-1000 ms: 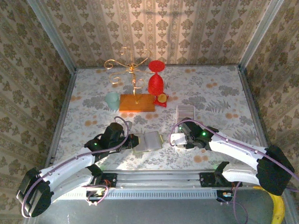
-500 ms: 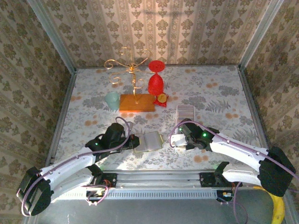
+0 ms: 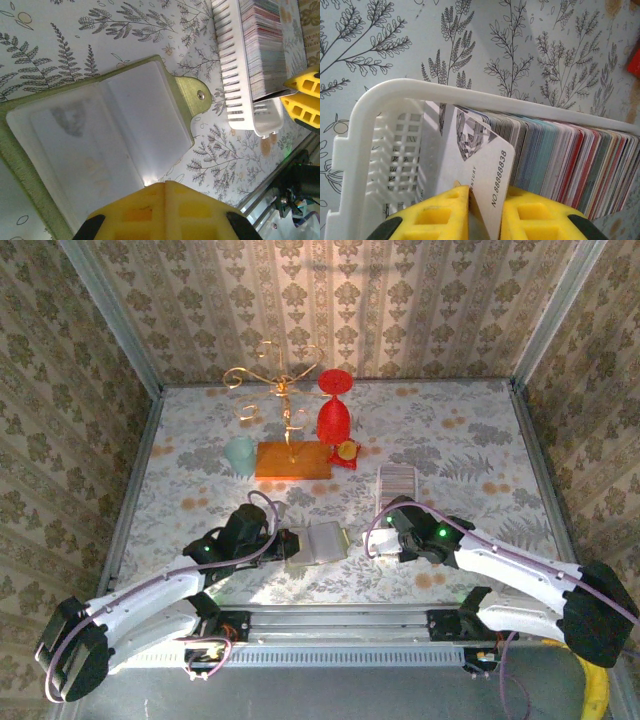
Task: Put the credit cards into the card holder
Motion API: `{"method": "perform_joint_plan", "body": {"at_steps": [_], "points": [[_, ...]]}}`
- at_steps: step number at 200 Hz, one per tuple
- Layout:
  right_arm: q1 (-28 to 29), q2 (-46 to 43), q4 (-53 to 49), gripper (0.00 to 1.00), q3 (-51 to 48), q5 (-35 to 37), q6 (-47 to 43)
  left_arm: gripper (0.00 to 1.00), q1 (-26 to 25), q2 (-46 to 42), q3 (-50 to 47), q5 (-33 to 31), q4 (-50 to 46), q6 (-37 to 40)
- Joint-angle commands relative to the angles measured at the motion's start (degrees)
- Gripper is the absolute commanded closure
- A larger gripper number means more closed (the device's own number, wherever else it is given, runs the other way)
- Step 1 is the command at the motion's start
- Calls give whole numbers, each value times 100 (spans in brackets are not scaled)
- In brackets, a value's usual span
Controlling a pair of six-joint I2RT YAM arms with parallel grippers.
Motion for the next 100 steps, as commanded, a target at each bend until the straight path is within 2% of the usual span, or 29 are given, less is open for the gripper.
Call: {"method": "perform_joint_plan", "body": {"at_steps": [1, 52, 72, 100], "points": [[24, -180, 64, 81, -43, 381, 13, 100, -54, 42, -51, -25, 125, -96], [71, -370, -67, 86, -63, 413, 138, 100, -78, 103, -43, -38, 143, -105], [102, -476, -240, 91, 16, 377, 290, 100, -82, 154, -44, -62, 151, -118], [208, -637, -867, 96, 297, -52, 724, 100, -96, 281, -12, -121, 127, -132]]}}
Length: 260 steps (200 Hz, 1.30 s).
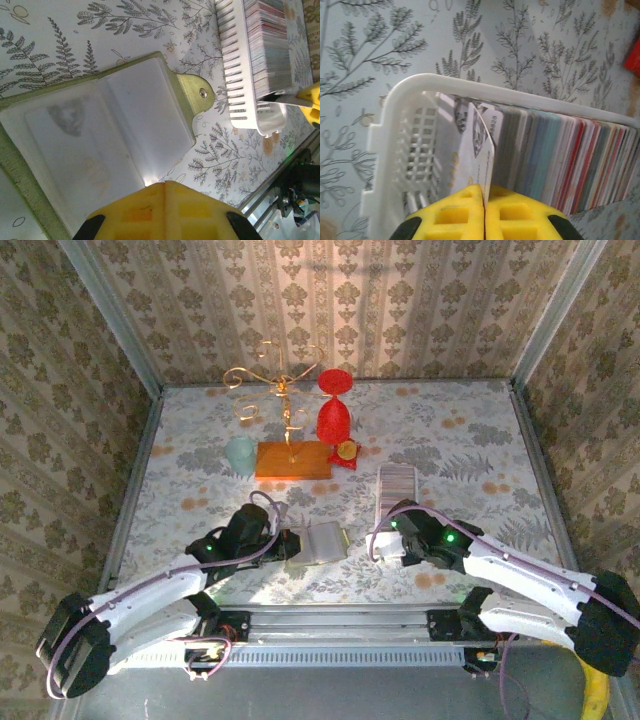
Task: Put the credit cards into the card holder
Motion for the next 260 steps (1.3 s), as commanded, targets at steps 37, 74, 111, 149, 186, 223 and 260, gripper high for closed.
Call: {"method": "perform_joint_plan", "body": {"at_steps": [37, 74, 111, 149, 186, 223, 260], "points": [[159, -269, -1203, 100, 674, -711, 1076, 100, -36, 339, 94, -366, -146, -90], [212, -450, -1379, 100, 1079, -1106, 1921, 100, -29, 555, 160, -401, -200, -99], [224, -375, -204, 100, 1353, -1208, 4522, 100, 5, 629, 138, -483, -318, -124], [258, 520, 899, 100, 1565, -1504, 7323, 100, 167, 494, -23, -590, -596, -187], [426, 1862, 952, 100, 2321, -1665, 8643, 100, 286, 260, -258, -536, -566, -259], [503, 2787, 1054, 100, 2667, -1836, 9433, 100, 332, 429, -295, -586, -549, -209], [650, 3283, 1550, 100, 2557, -2011, 9940, 100, 331, 596, -321, -661, -689, -116]]}}
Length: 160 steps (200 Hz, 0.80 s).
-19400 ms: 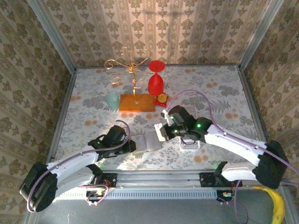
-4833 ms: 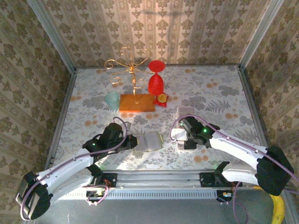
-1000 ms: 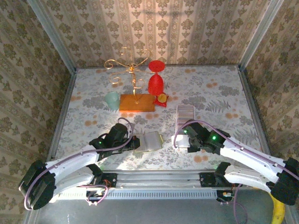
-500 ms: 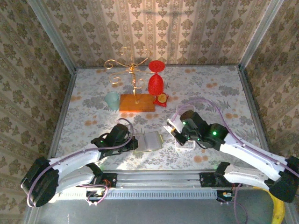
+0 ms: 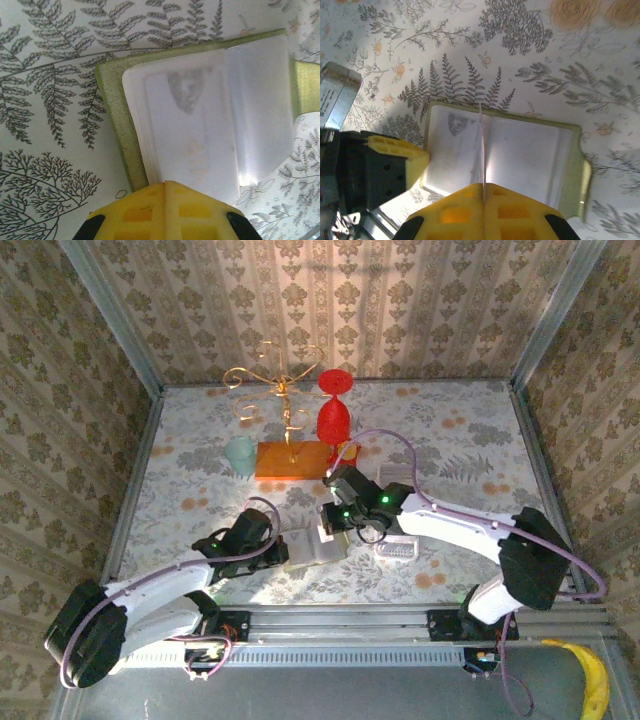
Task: Put the credit cards into the card holder
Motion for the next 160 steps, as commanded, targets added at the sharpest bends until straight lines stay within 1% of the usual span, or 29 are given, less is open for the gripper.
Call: {"method": "perform_joint_plan", "body": {"at_steps": [1, 22, 43, 103, 160], "points": [[127, 265, 365, 100, 4, -191, 680, 100, 31, 39, -99, -147, -168, 37], [143, 439, 746, 100, -134, -285, 882, 100, 56, 3, -151, -238, -263, 188], [142, 605, 907, 100, -201, -278, 1078, 100, 57, 36, -145, -271, -331, 230], [133, 699, 985, 100, -452, 28, 1184, 100, 51, 48, -213, -207, -280, 204], [134, 697, 1829, 100, -826, -342, 1610, 100, 53, -15, -202, -211, -295, 169]]}}
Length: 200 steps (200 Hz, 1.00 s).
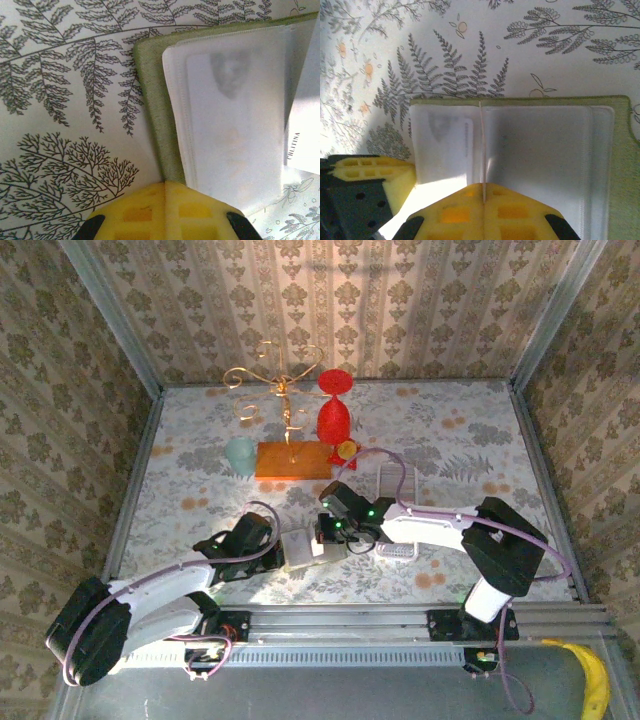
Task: Put the credit cards into the card holder
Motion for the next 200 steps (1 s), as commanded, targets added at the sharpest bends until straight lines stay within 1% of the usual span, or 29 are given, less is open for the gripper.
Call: {"method": "perform_joint_plan", "body": {"at_steps": [1, 57, 100, 164, 200], "points": [[13, 14, 482, 100, -140, -138, 312, 100, 29, -63, -45, -62, -167, 77], [13, -172, 572, 100, -260, -27, 386, 100, 26, -153, -36, -106, -240, 77], [18, -30, 629, 100, -321, -84, 444, 100, 30, -361, 26, -208, -414, 77], [19, -76, 964, 100, -507, -444, 675, 100, 66, -835, 70, -275, -529, -24], [16, -67, 1089, 100, -562, -673, 790, 100, 76, -869, 26, -238, -216, -167]]}}
